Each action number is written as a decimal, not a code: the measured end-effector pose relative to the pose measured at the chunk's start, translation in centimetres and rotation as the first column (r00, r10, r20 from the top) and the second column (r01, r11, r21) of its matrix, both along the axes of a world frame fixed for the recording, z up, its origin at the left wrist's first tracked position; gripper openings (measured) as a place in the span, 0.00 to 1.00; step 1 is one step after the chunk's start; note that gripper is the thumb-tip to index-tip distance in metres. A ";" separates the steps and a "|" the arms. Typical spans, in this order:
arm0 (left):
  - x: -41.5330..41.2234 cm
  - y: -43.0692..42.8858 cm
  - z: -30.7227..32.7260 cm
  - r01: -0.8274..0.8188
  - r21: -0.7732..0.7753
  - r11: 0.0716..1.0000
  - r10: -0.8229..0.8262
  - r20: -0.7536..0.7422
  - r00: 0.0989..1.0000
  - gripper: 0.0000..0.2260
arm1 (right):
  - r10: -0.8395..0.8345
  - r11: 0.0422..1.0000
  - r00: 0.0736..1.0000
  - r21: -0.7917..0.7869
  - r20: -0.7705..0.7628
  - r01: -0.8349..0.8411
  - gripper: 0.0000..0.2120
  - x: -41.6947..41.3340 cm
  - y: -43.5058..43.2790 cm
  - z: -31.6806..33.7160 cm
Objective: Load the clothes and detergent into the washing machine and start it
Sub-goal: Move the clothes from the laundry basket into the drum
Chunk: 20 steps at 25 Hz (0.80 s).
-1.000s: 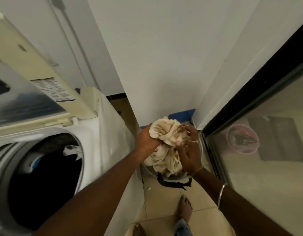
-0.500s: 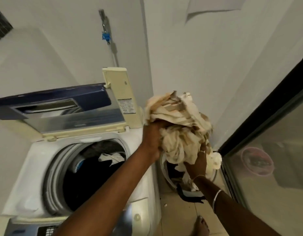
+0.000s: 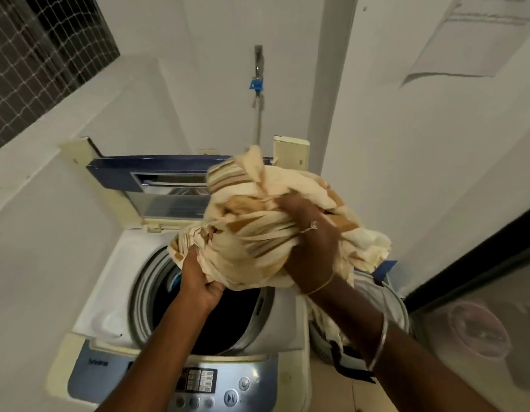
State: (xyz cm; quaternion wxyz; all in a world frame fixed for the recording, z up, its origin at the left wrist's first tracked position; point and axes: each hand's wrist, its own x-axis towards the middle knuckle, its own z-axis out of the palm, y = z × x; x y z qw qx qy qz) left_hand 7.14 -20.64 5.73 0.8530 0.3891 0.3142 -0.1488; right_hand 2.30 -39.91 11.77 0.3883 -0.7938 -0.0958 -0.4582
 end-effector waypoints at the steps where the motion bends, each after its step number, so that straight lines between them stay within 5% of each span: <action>1: 0.3 0.4 -0.5 0.010 0.054 0.998 -0.008 -0.038 0.999 0.16 | 0.034 0.996 0.999 -0.079 0.014 -0.032 0.16 0.3 2.1 0.1; 4: 1.4 2.2 -2.3 0.022 0.284 0.959 0.029 -0.176 0.984 0.29 | 0.070 0.950 0.989 -0.295 -0.129 -0.106 0.22 1.9 7.0 -2.1; 6: 1.1 4.0 -2.7 0.116 0.376 0.919 -0.016 -0.258 0.966 0.30 | 0.009 0.881 0.934 -0.438 -0.357 -0.176 0.23 3.4 9.3 -5.2; 8: 0.4 5.3 -3.1 0.177 0.291 0.940 -0.095 -0.273 0.957 0.17 | -0.056 0.756 0.757 -0.522 -0.651 -0.394 0.27 4.3 10.5 -9.0; 10: 0.8 6.6 -5.0 0.241 0.409 0.880 -0.141 -0.258 0.956 0.12 | -0.098 0.658 0.546 -0.465 -0.832 -0.592 0.32 4.1 10.7 -12.0; 11: 1.0 5.8 -5.6 0.296 0.487 0.822 -0.185 -0.263 0.947 0.13 | -0.099 0.665 0.514 -0.441 -0.852 -0.603 0.31 3.8 10.2 -12.6; 15: 0.4 1.5 -6.5 0.354 0.724 0.592 -0.479 -0.037 0.877 0.07 | -0.042 0.843 0.740 -0.421 -0.671 -0.334 0.25 2.0 4.5 -12.3; 17: -0.3 -1.2 -7.3 0.336 0.859 0.386 -0.715 0.048 0.697 0.19 | -0.122 0.932 0.761 -0.337 -0.638 -0.133 0.27 0.7 0.1 -13.2; 20: -0.5 -5.3 -7.7 0.195 0.979 0.065 -0.926 -0.013 0.377 0.33 | -0.053 0.998 0.698 -0.024 -0.714 0.052 0.39 -1.3 -5.3 -15.4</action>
